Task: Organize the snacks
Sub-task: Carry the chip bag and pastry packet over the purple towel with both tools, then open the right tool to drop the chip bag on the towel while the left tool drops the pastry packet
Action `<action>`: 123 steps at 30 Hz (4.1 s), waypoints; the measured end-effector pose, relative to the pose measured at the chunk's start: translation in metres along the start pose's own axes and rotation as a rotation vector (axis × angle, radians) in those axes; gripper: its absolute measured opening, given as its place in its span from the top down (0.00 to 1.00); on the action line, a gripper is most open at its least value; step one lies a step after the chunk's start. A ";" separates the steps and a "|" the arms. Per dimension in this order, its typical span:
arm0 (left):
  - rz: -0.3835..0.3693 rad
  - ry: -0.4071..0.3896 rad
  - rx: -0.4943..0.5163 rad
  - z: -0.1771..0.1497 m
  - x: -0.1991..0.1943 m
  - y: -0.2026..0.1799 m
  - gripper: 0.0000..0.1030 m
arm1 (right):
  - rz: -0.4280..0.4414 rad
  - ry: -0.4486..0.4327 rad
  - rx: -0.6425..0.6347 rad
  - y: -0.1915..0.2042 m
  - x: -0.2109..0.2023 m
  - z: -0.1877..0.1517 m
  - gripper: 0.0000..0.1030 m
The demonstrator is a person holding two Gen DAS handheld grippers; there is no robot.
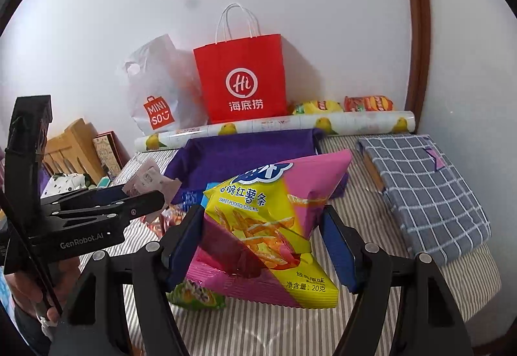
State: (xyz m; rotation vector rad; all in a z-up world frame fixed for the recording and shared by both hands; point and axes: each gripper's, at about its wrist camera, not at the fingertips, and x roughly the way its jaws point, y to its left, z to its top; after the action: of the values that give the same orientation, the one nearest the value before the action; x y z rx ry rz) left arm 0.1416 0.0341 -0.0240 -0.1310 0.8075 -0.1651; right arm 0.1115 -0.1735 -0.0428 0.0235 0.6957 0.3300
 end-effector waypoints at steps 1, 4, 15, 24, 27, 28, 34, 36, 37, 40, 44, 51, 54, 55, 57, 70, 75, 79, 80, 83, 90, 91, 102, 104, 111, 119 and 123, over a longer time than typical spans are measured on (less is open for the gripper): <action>0.002 0.002 0.000 0.004 0.002 0.001 0.47 | -0.002 -0.001 -0.001 0.001 0.003 0.003 0.30; 0.009 0.001 0.002 0.016 0.007 0.003 0.47 | -0.003 -0.003 -0.007 0.001 0.012 0.017 0.30; 0.023 0.001 -0.008 0.059 0.028 0.015 0.47 | 0.018 -0.002 -0.037 -0.003 0.047 0.069 0.30; 0.042 -0.011 -0.017 0.087 0.043 0.033 0.47 | 0.041 -0.014 -0.105 -0.005 0.083 0.119 0.30; 0.048 -0.006 -0.028 0.093 0.051 0.042 0.47 | 0.041 0.005 -0.107 -0.006 0.097 0.126 0.30; 0.049 -0.004 -0.032 0.095 0.054 0.045 0.47 | 0.045 0.007 -0.104 -0.008 0.101 0.128 0.30; 0.044 0.002 -0.051 0.105 0.068 0.059 0.47 | 0.058 0.016 -0.072 -0.016 0.121 0.138 0.30; 0.048 -0.002 -0.055 0.109 0.073 0.064 0.47 | 0.060 0.018 -0.064 -0.019 0.128 0.143 0.30; 0.049 -0.003 -0.057 0.111 0.075 0.065 0.47 | 0.061 0.019 -0.060 -0.020 0.132 0.146 0.30; 0.048 0.002 -0.066 0.120 0.085 0.070 0.47 | 0.067 0.017 -0.040 -0.024 0.143 0.154 0.30; 0.054 0.003 -0.066 0.131 0.095 0.074 0.47 | 0.086 0.033 -0.022 -0.025 0.161 0.162 0.30; 0.064 0.019 -0.078 0.140 0.120 0.087 0.47 | 0.098 0.091 -0.046 -0.022 0.199 0.162 0.30; 0.074 0.032 -0.091 0.141 0.132 0.096 0.47 | 0.103 0.098 -0.044 -0.024 0.210 0.163 0.30; 0.076 0.034 -0.095 0.141 0.135 0.098 0.47 | 0.100 0.097 -0.045 -0.024 0.214 0.163 0.30; 0.079 0.042 -0.109 0.139 0.142 0.105 0.47 | 0.095 0.101 -0.053 -0.025 0.221 0.162 0.30; 0.108 0.150 -0.125 0.125 0.187 0.117 0.47 | 0.069 0.224 -0.051 -0.039 0.267 0.145 0.30; 0.112 0.182 -0.141 0.121 0.198 0.122 0.47 | 0.075 0.255 -0.065 -0.032 0.278 0.137 0.30; 0.112 0.188 -0.140 0.121 0.199 0.123 0.47 | 0.073 0.264 -0.082 -0.028 0.282 0.135 0.30; 0.112 0.188 -0.142 0.121 0.200 0.123 0.47 | 0.072 0.266 -0.084 -0.028 0.282 0.135 0.30; 0.114 0.190 -0.149 0.121 0.200 0.125 0.47 | 0.063 0.267 -0.079 -0.029 0.283 0.137 0.30; 0.122 0.193 -0.155 0.121 0.201 0.129 0.47 | 0.056 0.273 -0.067 -0.035 0.287 0.137 0.30; 0.125 0.194 -0.154 0.121 0.201 0.129 0.47 | 0.056 0.278 -0.061 -0.036 0.288 0.137 0.30; 0.124 0.221 -0.154 0.119 0.208 0.127 0.47 | 0.022 0.343 -0.067 -0.037 0.303 0.128 0.30; 0.126 0.228 -0.154 0.118 0.209 0.127 0.47 | 0.018 0.353 -0.067 -0.037 0.306 0.127 0.30; 0.127 0.237 -0.152 0.117 0.212 0.126 0.47 | 0.022 0.395 -0.033 -0.041 0.313 0.122 0.30; 0.104 0.271 -0.165 0.114 0.218 0.126 0.47 | 0.024 0.411 -0.025 -0.041 0.317 0.119 0.30; 0.108 0.279 -0.164 0.112 0.219 0.126 0.47 | 0.033 0.403 -0.028 -0.040 0.314 0.119 0.26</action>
State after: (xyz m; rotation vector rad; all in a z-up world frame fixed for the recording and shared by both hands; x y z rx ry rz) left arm 0.3847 0.1203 -0.1246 -0.2217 1.1041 -0.0141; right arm 0.4244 -0.1046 -0.1526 -0.0600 1.0902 0.3807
